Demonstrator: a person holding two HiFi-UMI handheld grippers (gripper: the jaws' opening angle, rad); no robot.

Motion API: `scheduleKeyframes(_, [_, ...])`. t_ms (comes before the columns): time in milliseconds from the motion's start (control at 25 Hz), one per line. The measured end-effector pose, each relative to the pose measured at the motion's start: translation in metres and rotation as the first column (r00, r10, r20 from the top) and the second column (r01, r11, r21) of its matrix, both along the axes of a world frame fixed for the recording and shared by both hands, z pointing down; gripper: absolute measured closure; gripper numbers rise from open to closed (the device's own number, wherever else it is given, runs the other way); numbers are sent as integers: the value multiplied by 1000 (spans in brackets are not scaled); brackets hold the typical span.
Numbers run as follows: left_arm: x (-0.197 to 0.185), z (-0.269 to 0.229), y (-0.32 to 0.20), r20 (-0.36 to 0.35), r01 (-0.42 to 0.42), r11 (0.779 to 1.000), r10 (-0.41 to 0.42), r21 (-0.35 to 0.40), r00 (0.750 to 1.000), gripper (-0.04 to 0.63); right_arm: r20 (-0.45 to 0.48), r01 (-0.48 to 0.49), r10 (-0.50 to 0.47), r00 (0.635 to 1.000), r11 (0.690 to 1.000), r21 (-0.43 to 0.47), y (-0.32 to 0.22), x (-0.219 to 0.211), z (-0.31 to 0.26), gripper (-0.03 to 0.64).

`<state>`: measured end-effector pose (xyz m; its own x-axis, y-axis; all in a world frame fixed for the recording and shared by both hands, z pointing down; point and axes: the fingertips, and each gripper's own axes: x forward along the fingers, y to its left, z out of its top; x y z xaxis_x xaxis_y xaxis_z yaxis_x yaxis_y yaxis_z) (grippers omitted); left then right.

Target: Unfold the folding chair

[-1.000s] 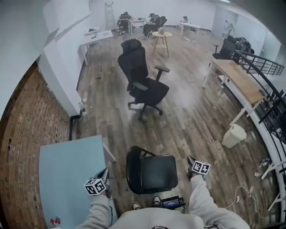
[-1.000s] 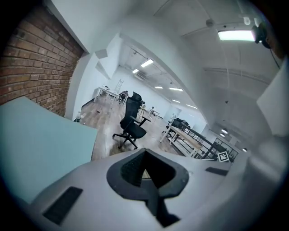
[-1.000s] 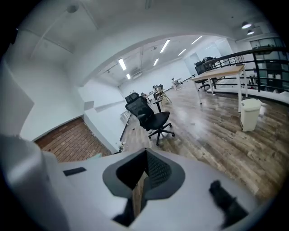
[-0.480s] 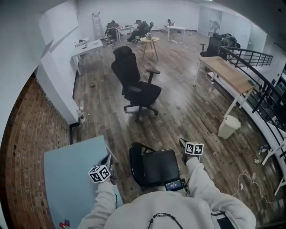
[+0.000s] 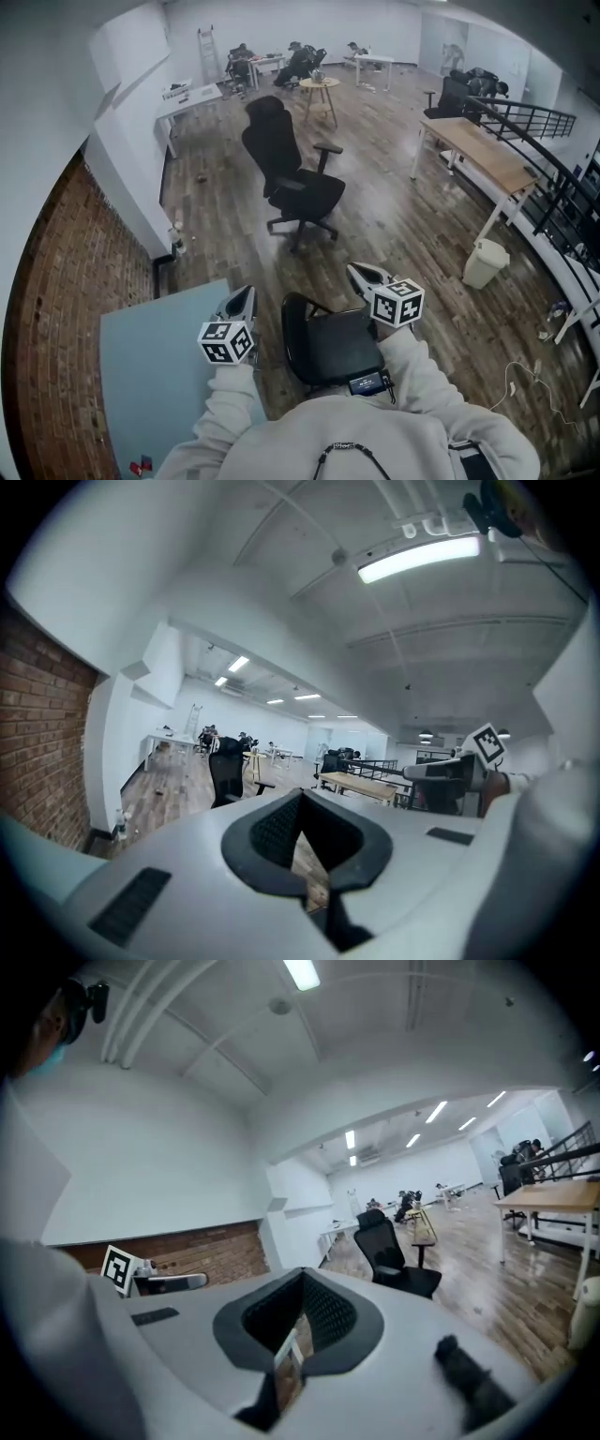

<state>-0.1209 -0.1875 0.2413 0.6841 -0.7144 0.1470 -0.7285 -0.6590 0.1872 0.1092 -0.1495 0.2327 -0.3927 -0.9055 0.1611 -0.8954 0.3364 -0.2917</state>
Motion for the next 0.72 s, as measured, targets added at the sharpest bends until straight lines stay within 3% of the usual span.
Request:
scheduleKeyframes(280, [18, -59, 11, 6, -58, 993, 58, 100, 998, 591, -39, 39, -36, 999, 994, 99, 14, -54, -59, 611])
scheduleKeyframes(720, [8, -62, 8, -17, -58, 993, 60, 104, 998, 591, -52, 56, -51, 997, 995, 81, 9, -66, -53, 611])
